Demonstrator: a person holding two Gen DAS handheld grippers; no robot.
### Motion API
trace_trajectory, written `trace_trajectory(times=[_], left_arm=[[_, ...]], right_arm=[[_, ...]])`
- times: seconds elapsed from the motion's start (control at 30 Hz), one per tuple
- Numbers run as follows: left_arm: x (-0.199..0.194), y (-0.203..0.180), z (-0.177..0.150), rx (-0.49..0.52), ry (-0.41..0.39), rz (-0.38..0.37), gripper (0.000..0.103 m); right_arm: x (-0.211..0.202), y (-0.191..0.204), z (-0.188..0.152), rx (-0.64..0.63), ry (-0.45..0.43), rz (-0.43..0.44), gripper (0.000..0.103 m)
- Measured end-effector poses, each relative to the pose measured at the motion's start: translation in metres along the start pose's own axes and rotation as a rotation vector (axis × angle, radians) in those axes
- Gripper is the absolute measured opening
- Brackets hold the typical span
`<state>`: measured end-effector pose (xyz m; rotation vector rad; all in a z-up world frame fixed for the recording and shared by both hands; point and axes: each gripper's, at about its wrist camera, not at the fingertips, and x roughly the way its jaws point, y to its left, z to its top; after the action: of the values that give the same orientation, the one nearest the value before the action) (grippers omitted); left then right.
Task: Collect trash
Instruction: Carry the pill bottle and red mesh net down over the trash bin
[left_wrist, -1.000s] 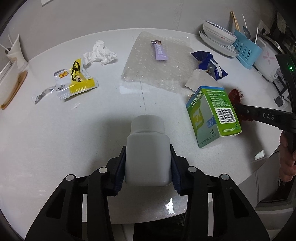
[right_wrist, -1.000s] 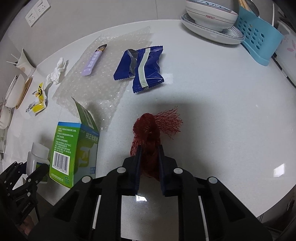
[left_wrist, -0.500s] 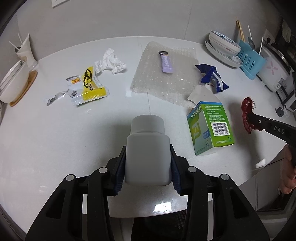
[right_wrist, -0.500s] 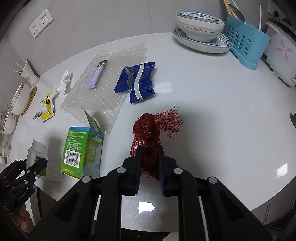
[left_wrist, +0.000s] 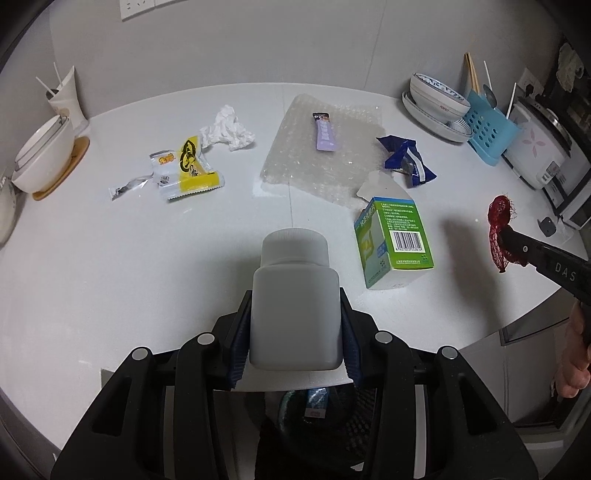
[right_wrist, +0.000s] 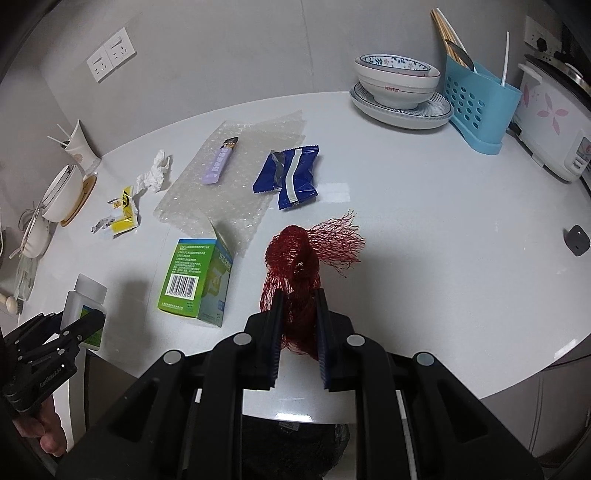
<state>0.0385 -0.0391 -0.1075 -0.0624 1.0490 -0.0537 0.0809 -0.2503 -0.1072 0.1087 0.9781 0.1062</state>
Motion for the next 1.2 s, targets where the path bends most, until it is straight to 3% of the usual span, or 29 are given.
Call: trace_trajectory(times=[1.2], left_arm=[[-0.053,-0.054,-0.103,0.007,-0.012,-0.043,0.041]], right_arm=[[-0.059,0.008,-0.107,-0.082,-0.004,0.092,0.015]])
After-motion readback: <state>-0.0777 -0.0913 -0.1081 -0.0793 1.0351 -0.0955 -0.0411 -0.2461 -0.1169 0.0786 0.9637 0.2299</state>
